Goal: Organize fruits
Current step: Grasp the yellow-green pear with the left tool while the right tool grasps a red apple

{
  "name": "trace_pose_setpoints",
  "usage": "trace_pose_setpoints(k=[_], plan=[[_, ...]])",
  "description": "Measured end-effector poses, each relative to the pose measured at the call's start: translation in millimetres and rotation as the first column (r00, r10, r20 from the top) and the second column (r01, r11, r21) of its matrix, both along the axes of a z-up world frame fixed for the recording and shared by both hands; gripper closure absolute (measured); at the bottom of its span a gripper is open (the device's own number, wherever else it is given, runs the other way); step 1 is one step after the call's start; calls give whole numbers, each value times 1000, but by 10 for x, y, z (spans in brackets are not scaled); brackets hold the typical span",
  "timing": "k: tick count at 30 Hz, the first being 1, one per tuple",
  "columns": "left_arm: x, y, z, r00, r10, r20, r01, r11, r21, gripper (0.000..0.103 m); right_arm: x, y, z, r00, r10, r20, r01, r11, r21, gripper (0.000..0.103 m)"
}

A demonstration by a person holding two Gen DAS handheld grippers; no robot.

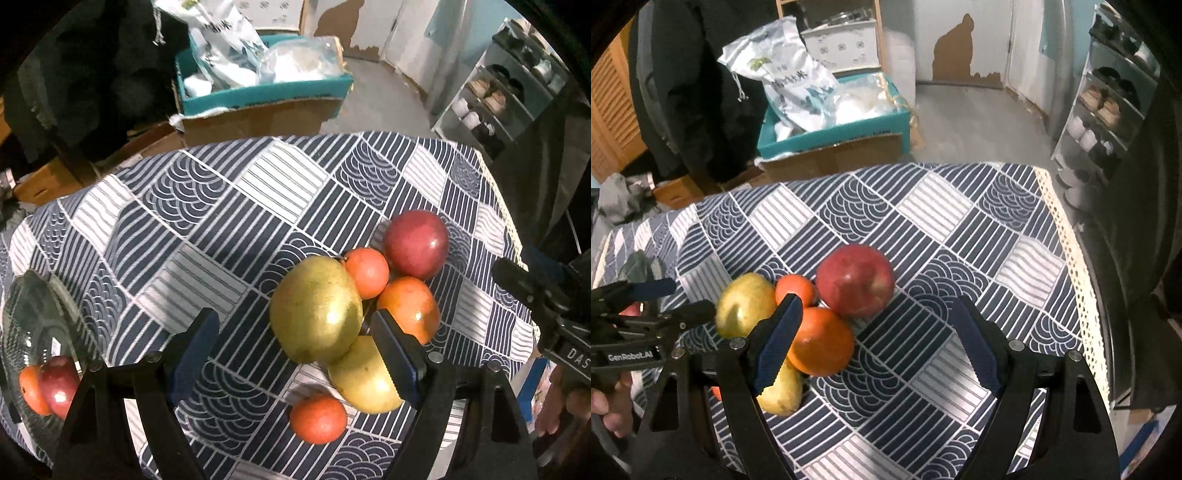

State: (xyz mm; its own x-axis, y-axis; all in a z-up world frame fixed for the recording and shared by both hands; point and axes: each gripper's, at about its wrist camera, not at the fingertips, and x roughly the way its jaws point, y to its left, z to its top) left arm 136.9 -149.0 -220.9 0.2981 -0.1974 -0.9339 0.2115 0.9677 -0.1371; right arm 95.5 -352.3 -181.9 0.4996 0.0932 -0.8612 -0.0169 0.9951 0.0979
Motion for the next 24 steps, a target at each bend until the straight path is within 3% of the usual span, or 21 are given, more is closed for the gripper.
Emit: trace_pose_setpoints(k=[10,18,24], plan=[[139,-99,-368,995,7,-99,-9,1000,-19,17,117,-34,-146,999,-8,-36,8,1000,12,20],[197,-89,-586,985,31,-168,-45,996,-80,18,207,-10,-244,998,0,-59,2,1000,31,20],[195,-127,-631,986,-4,-166,-16,993,-116,30,289,51,-309,997,23,-75,-18,998,58,20]])
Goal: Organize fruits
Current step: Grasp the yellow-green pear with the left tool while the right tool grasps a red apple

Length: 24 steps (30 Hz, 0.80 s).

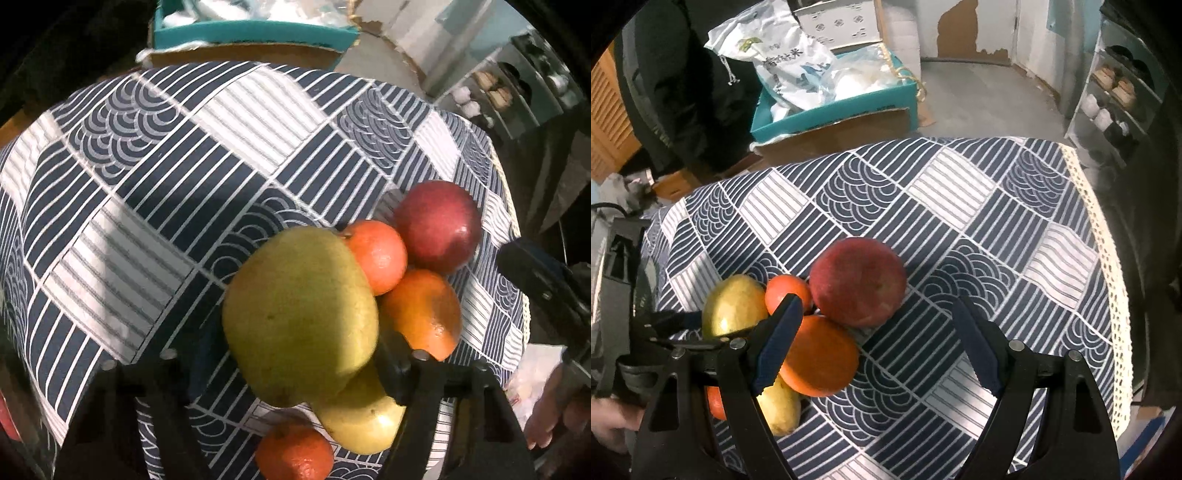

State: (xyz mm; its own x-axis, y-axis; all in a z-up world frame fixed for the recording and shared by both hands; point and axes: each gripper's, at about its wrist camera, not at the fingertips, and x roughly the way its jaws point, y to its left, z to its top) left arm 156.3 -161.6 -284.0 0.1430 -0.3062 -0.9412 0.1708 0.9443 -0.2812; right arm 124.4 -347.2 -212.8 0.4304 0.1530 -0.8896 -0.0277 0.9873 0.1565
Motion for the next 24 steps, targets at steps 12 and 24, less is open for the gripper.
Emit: trace_pose_setpoints(k=[12,24], plan=[[50,285,143,996,54,73,-59,997,57,30,247,80,-342,996,12,-83,-6,997,75,20],[131,489,174,991,93,97,-100,992,76,30,459,63,-628,987,-35,-159,51,994,97,20]])
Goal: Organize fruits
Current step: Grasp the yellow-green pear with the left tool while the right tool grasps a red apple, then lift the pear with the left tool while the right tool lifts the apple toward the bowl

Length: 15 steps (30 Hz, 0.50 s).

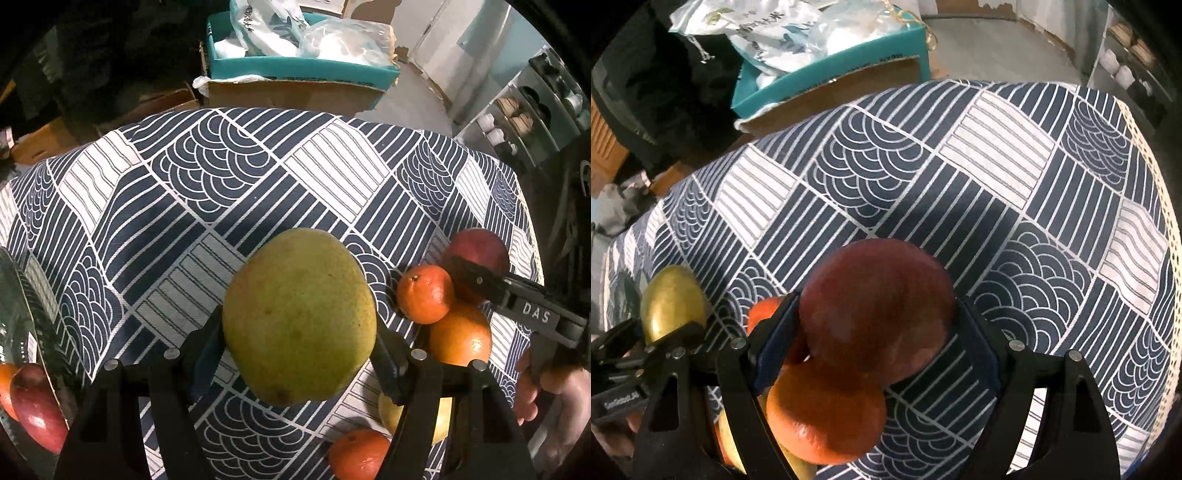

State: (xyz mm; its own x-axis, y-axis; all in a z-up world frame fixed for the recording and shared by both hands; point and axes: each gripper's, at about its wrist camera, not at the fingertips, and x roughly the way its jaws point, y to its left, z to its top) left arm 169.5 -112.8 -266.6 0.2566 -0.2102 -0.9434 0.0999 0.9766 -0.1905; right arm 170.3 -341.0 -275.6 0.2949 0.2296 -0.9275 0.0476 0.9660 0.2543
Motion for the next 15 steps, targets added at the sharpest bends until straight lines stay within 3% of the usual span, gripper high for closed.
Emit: trace_pose_setpoints(k=[9,15], plan=[[-22,88,36,1000,13,4,-13,1000,-9,30,29,-47,-47,999,-41,-31,43,997,65,23],[-66,118,141,1000,16,22,-16,1000,-10,30,-27,33,58,1000,-19,15,20,999,-26,23]])
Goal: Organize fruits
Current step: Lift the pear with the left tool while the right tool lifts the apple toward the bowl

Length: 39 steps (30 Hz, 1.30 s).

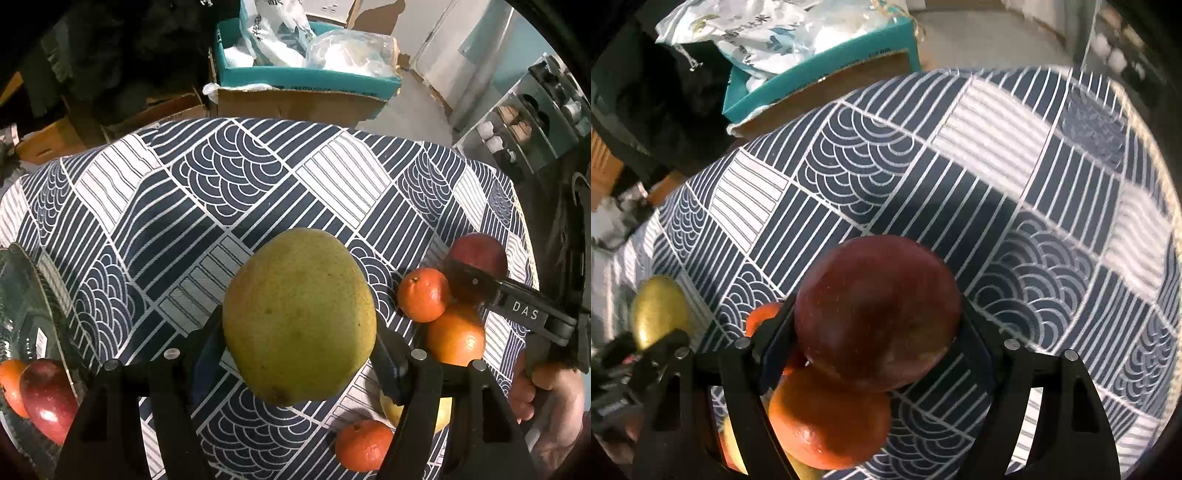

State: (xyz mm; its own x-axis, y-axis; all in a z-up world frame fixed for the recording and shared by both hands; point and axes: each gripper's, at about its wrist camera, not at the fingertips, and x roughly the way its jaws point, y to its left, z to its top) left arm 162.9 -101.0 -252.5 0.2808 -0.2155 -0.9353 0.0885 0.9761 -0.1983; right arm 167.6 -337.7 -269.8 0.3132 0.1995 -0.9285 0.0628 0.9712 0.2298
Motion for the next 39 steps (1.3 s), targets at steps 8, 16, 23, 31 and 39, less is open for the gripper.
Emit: trace_pose_setpoints(k=[8,16,23,31,39], plan=[[-98,6,219,999,-5,52,4,1000,14,30,-146,200,337,988,74,133,-51,984,-168,23],[-219,77,519,992,-3,122,0,1000,21,30,-270,327,689,969,108,222,-54,970,-236,23],[-355,167,751,980,-6,197,-4,999,48,30,-438,425,993,950,134,281,-61,965,-256,23],[-499,342,901,973,20,231,-32,998,49,31,-600,485,1322,926,143,350,-61,970,-235,23],[-679,452,1080,965,29,262,-40,998,38,30,-778,592,1634,894,169,416,-77,970,-230,23]])
